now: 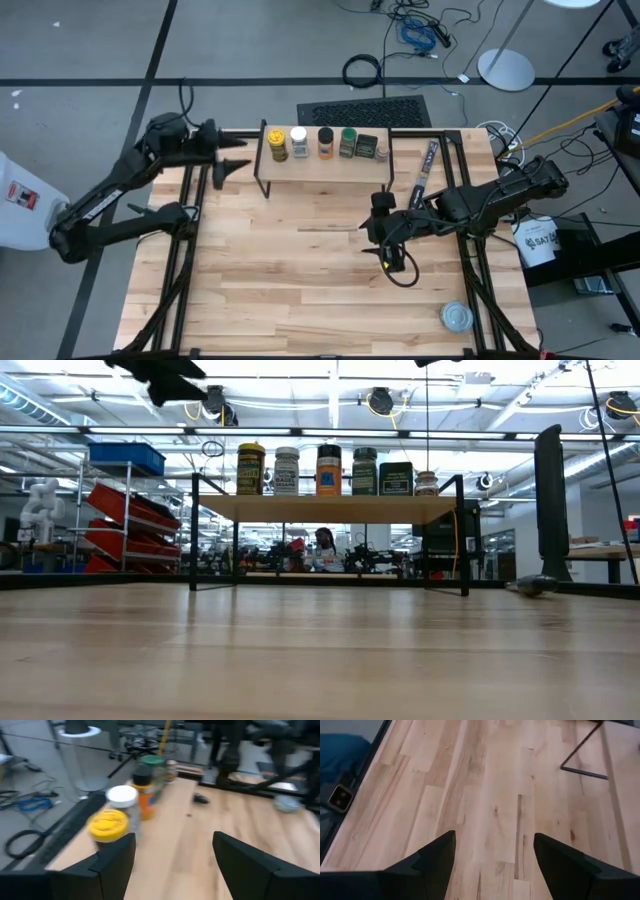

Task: Shelf spices
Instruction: Return to Home Position

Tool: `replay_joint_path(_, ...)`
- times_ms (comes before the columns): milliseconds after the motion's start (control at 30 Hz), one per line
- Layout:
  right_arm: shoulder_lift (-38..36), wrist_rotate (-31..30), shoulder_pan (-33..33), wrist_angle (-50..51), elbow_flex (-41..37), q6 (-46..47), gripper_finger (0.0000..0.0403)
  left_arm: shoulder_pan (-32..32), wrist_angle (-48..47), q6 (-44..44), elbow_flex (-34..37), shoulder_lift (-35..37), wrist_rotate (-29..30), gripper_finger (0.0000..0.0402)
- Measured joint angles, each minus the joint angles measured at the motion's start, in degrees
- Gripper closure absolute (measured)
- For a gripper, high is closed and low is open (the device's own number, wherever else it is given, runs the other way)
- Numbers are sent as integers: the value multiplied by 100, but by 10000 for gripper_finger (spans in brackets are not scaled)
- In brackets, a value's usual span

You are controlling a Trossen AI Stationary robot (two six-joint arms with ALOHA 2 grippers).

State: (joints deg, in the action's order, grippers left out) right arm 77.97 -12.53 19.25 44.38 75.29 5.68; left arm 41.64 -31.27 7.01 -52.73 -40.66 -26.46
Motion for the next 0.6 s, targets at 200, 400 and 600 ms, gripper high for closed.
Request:
replay_joint_path(200,0,-243,0,-2,0,310,156,-720,-274,-519,0,572,7,130)
replay_joint_path(400,0,-250,121,96,0,464,199,-1435,-262,-881,-7,958,321,172)
replay_joint_path(600,0,-248,272,208,0,503,266,-2109,-157,-971,137,948,929,231)
